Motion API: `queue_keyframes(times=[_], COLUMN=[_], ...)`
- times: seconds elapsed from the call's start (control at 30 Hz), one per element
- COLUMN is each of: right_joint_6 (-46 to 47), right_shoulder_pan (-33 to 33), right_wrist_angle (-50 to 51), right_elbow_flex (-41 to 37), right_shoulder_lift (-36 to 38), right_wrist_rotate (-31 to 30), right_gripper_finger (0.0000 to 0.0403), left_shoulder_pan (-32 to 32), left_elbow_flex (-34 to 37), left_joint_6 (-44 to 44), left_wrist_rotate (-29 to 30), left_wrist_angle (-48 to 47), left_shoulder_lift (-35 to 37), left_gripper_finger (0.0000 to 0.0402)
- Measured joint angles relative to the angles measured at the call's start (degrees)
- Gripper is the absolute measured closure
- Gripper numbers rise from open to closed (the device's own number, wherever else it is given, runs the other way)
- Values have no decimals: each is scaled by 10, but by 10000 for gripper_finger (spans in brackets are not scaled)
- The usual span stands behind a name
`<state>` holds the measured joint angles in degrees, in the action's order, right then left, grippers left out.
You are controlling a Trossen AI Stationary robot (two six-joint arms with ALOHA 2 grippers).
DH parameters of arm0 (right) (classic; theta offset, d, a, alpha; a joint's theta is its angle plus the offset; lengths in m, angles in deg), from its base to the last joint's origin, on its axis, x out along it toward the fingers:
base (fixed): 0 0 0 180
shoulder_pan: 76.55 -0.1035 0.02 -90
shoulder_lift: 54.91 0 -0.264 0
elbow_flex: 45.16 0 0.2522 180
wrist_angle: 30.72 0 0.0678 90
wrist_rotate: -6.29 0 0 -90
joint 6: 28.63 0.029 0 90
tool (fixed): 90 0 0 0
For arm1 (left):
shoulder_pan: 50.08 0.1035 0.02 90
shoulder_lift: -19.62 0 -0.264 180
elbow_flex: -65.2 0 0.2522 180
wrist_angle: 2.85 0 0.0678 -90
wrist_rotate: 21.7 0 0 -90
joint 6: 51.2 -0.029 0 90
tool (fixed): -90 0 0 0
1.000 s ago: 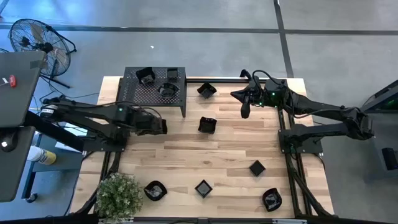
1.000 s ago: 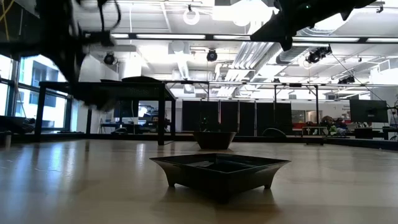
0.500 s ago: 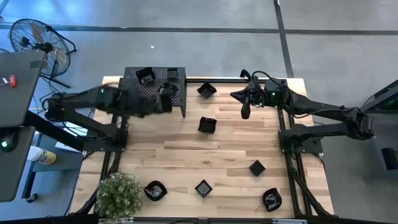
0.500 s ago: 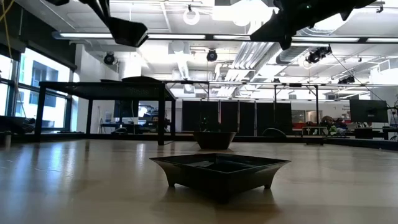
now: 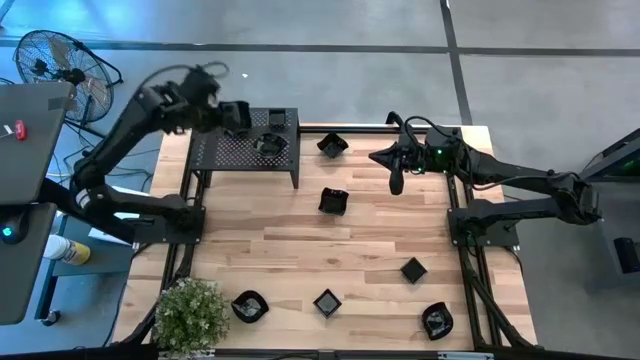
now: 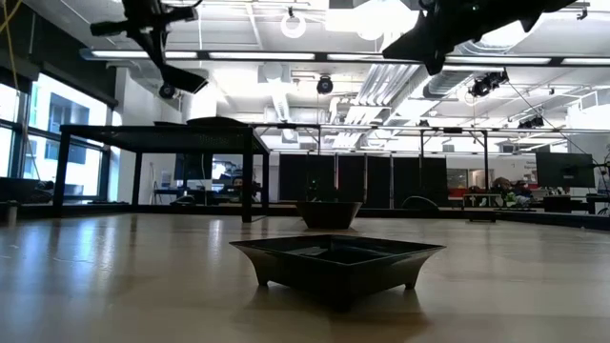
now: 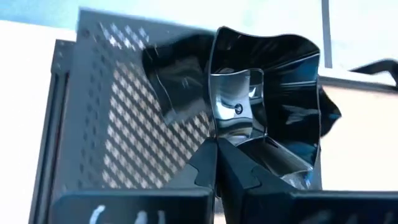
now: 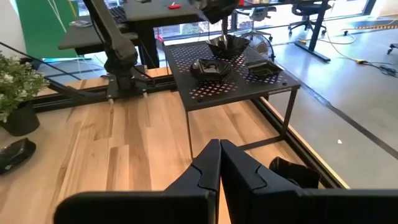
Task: Pick & Place Mini shaped plates
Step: Stack the distorted square plate on top of the other distorted square plate on the shelf
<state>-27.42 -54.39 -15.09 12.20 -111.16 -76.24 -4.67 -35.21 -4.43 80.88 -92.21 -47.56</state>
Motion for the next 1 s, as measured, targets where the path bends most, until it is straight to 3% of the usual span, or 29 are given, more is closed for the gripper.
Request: queue_keyframes(times=[0.13, 0.27, 0.5, 0.73, 1.0], right_joint_6=[-2, -2, -14, -17, -17], right_shoulder_pan=[-6, -13, -21, -21, -20], right_wrist_angle=[0, 0, 0, 0, 0], right_elbow_flex=[0, 0, 0, 0, 0], right_shoulder_lift=[0, 0, 0, 0, 0], right_wrist_rotate=[0, 0, -2, -2, -2], right_gripper_finger=[401, 399, 401, 401, 401], left_shoulder_pan=[91, 136, 150, 150, 150], left_elbow_flex=[0, 0, 21, 87, 95], left_joint_6=[-79, -122, -160, -130, -88], left_wrist_rotate=[-58, -100, -119, -123, -128], left_wrist_angle=[26, 32, 56, 119, 122], left_shoulder_lift=[-16, -43, -67, -64, -64], left_gripper_finger=[401, 401, 401, 401, 401])
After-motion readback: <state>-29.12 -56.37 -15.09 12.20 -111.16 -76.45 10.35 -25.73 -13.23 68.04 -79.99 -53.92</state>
